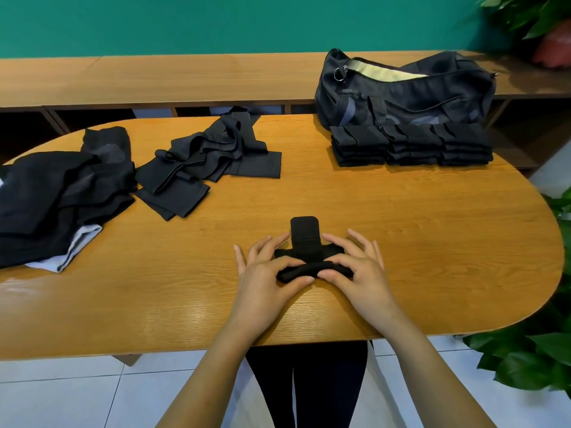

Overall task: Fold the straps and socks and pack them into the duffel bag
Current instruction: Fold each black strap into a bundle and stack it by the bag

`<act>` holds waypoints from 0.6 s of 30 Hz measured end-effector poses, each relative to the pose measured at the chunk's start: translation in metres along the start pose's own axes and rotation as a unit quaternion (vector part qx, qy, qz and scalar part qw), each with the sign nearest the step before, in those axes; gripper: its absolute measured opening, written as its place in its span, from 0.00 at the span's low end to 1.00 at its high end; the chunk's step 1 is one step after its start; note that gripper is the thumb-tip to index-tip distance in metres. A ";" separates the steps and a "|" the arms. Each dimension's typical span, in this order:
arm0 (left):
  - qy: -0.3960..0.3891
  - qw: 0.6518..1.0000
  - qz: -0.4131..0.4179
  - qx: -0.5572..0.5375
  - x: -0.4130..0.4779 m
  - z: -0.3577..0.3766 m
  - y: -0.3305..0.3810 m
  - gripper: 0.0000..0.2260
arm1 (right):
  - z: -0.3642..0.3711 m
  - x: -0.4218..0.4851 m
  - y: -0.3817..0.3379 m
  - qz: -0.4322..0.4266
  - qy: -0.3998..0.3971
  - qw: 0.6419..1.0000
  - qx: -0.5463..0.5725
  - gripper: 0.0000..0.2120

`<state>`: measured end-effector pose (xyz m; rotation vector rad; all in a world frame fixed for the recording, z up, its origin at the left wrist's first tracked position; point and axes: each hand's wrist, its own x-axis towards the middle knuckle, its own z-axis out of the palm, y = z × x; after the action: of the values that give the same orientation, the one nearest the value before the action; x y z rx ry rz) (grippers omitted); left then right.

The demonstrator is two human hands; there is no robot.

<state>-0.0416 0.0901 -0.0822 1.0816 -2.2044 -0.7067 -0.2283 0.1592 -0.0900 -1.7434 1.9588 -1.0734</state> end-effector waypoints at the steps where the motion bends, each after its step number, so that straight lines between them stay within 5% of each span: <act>1: 0.002 1.000 -0.005 -0.001 0.000 0.000 0.000 0.12 | -0.001 0.000 -0.001 0.003 0.001 1.000 0.006 0.16; 18: 0.002 1.000 -0.009 0.009 0.001 -0.001 0.001 0.17 | -0.001 0.001 -0.001 0.010 -0.001 1.000 0.007 0.14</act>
<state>-0.0420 0.0899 -0.0805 1.1113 -2.2040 -0.6940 -0.2286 0.1589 -0.0879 -1.7129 1.9594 -1.0757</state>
